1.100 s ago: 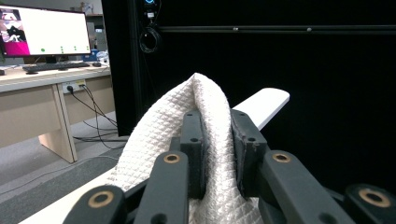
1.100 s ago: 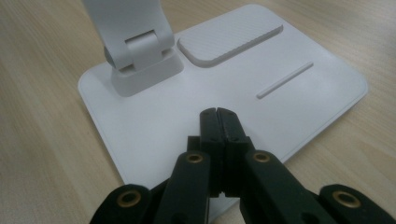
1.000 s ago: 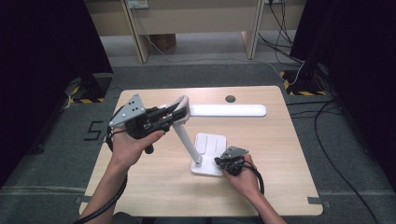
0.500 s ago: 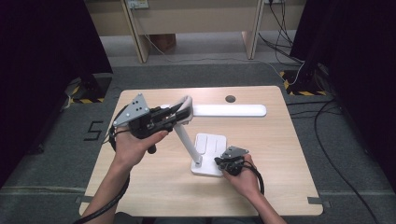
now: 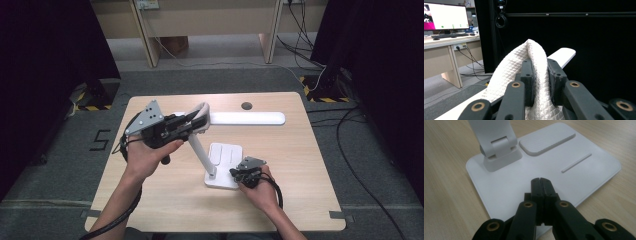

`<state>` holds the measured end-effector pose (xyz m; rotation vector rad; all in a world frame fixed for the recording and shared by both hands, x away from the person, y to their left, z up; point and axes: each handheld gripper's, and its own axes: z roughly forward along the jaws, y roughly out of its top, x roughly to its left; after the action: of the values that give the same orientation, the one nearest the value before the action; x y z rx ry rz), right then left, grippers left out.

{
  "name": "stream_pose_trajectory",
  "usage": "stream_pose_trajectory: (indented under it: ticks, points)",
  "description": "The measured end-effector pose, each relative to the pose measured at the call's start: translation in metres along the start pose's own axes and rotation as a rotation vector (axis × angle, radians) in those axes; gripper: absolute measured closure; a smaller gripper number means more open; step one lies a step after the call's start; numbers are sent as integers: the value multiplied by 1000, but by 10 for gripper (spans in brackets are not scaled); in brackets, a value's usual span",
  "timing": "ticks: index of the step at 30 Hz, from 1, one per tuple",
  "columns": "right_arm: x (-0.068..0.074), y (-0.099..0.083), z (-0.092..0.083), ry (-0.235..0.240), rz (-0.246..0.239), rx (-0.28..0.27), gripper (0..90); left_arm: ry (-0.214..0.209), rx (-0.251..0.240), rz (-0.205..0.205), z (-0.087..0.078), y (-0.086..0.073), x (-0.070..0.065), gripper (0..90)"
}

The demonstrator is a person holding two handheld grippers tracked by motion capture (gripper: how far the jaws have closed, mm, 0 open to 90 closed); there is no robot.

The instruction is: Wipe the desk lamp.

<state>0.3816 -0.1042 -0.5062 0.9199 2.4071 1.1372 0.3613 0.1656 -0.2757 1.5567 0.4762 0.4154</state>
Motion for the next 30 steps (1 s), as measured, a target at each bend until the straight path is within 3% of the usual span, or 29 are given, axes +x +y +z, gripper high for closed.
stream_pose_trajectory:
  ticks: [30]
  points:
    - [0, 0, 0, 0, -6, 0, 900, -3, 9, 2, 13, 2, -8, 768]
